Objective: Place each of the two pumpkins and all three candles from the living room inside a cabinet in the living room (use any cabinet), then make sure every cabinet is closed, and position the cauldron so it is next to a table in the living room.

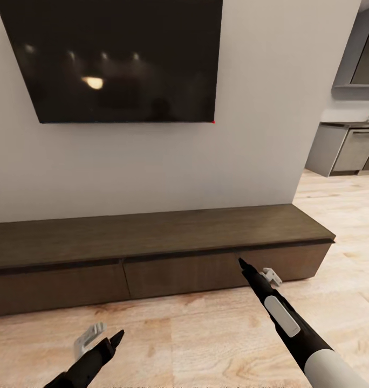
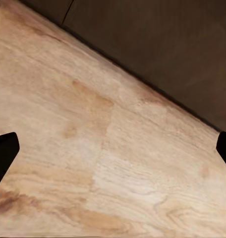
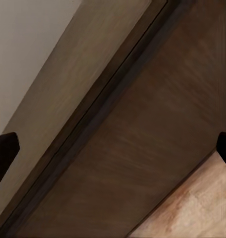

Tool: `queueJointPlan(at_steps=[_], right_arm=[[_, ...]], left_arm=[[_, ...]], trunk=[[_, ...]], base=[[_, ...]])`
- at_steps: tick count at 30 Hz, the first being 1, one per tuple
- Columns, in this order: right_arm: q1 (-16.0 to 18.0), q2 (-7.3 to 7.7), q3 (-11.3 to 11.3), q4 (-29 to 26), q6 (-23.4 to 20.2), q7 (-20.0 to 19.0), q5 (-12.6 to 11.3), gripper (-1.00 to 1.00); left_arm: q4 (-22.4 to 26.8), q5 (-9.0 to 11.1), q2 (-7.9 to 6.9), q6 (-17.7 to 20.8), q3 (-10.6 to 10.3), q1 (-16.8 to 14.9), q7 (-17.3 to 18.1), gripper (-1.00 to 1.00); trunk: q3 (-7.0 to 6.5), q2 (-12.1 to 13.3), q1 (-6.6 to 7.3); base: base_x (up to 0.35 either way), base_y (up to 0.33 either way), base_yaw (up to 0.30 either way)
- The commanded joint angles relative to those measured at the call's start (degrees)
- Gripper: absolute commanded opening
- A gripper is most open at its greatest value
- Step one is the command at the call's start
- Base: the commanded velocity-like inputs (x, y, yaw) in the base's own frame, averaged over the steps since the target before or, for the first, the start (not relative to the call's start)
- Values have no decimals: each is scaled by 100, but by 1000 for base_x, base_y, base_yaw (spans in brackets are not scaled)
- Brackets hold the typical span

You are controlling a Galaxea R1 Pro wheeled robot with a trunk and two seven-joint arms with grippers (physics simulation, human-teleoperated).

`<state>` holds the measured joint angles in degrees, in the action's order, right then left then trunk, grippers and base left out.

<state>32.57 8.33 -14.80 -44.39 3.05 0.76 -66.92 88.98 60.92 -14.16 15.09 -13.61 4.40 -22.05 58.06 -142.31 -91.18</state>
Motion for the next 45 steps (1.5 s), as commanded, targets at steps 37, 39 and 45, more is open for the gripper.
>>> queueJointPlan(at_steps=[37, 39, 45], right_arm=[[-21, 445, 133, 185, -921, -2178, -1922, 100], [-21, 481, 133, 201, -941, -2214, -1922, 100], [-19, 589, 127, 217, -958, -2233, -1922, 100]], left_arm=[[-138, 70, 87, 2, -75, 1, 1161, 100], [-128, 76, -80, 16, -78, 5, 1773, 100], [-122, 92, -263, 51, -91, 66, 2689, 100]], trunk=[[815, -140, -139], [837, -141, -141], [837, -141, -141]], base=[[0, 0, 0], [0, 0, 0], [0, 0, 0]])
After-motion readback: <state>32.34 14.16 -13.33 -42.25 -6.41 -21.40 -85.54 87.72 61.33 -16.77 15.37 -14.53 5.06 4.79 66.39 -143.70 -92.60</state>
